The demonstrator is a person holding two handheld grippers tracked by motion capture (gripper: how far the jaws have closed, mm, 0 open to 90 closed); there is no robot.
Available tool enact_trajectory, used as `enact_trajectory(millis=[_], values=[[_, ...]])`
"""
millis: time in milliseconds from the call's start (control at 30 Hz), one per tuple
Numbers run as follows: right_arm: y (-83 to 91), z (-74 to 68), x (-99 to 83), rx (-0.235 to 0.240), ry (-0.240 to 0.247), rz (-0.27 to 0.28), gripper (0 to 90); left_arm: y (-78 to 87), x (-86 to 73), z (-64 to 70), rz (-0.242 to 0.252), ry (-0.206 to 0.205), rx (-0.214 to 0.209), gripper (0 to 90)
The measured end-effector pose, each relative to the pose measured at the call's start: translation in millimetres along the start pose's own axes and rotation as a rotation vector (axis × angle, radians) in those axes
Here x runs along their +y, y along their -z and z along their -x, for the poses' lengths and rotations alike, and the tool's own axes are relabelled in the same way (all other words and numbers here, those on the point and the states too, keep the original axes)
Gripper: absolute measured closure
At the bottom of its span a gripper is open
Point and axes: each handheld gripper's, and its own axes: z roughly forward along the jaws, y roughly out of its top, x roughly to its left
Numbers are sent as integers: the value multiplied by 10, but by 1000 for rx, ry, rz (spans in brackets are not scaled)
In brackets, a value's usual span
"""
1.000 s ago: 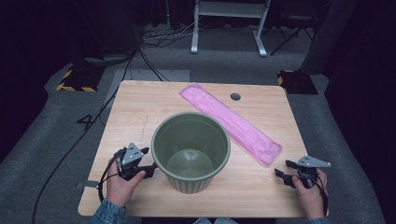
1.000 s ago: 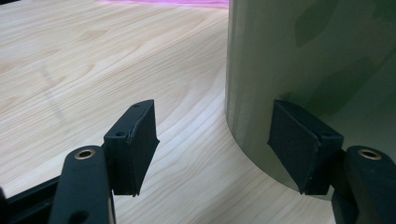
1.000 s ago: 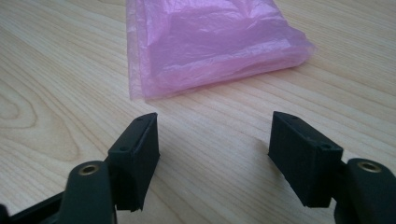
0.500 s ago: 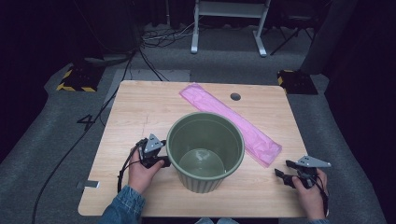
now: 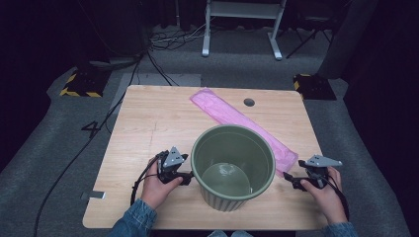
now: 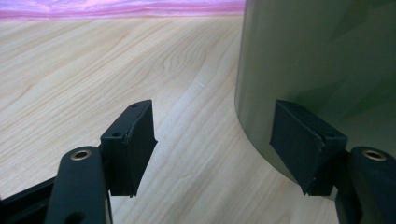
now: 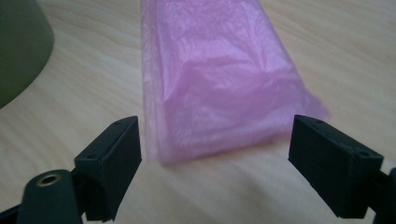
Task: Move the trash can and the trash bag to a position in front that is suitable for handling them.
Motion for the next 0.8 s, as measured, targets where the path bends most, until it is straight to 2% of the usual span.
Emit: enact_trajectory(millis=[67, 100, 133, 167, 300, 400, 433, 600, 667, 733, 800], values=[[-112, 13, 133, -29, 30, -18, 184, 41, -56, -43, -6, 19, 11, 289], [-112, 13, 133, -29, 30, -18, 184, 41, -56, -43, -6, 19, 11, 289], [-202, 15, 198, -21, 40, -29, 235, 64, -79, -68, -35, 16, 15, 288], [-254, 21, 218, -17, 42, -40, 238, 77, -87, -71, -46, 16, 22, 287], [-425, 49, 223, 12, 27, -76, 255, 117, -110, -88, -55, 9, 25, 287], [-457, 63, 205, 14, 18, -98, 248, 139, -129, -115, -65, 7, 30, 286], [-441, 79, 189, 31, -11, -110, 249, 139, -140, -128, -72, 15, 23, 286], [-311, 73, 117, 38, -4, -151, 259, 127, -148, -144, -78, 15, 19, 284], [-272, 64, 77, 39, -9, -145, 259, 116, -149, -144, -74, 18, 16, 284], [-112, 41, -85, 29, -23, -124, 261, 86, -148, -137, -73, 19, 12, 284], [-52, 32, -136, 26, -32, -125, 265, 74, -146, -136, -74, 11, 12, 285]])
